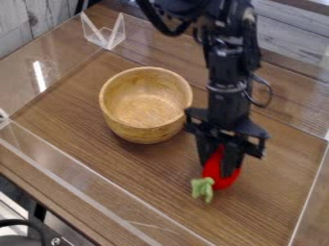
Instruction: Move the red object to the right side of the table
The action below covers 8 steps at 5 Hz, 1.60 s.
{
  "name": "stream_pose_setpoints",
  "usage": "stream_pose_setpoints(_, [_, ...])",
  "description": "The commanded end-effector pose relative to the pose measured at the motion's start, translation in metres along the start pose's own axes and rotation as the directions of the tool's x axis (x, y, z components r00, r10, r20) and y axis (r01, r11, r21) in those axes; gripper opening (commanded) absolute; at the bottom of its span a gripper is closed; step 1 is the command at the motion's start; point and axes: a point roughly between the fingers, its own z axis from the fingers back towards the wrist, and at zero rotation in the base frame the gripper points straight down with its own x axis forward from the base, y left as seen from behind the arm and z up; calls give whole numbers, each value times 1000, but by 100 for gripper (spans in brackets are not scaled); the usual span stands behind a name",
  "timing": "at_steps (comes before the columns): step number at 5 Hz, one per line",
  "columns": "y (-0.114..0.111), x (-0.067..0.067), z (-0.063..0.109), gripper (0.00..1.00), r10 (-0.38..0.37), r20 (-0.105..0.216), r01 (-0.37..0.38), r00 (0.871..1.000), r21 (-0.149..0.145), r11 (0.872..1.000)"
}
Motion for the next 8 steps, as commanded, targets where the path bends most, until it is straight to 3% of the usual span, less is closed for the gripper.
stream_pose_setpoints(1, [-9, 9, 26, 0, -54, 83, 53, 995, 11, 999])
stream_pose_setpoints(2, [-10, 11, 32, 100, -81, 89, 80, 993, 14, 997])
stream_pose_setpoints(4, [0, 8, 55, 100, -166, 83, 164, 983, 32, 986])
stream_pose_setpoints(6, [-6, 1, 41, 100, -123, 108, 119, 987, 43, 992])
stream_pose_setpoints(8, [-8, -2, 26, 100, -248, 69, 244, 966, 67, 968])
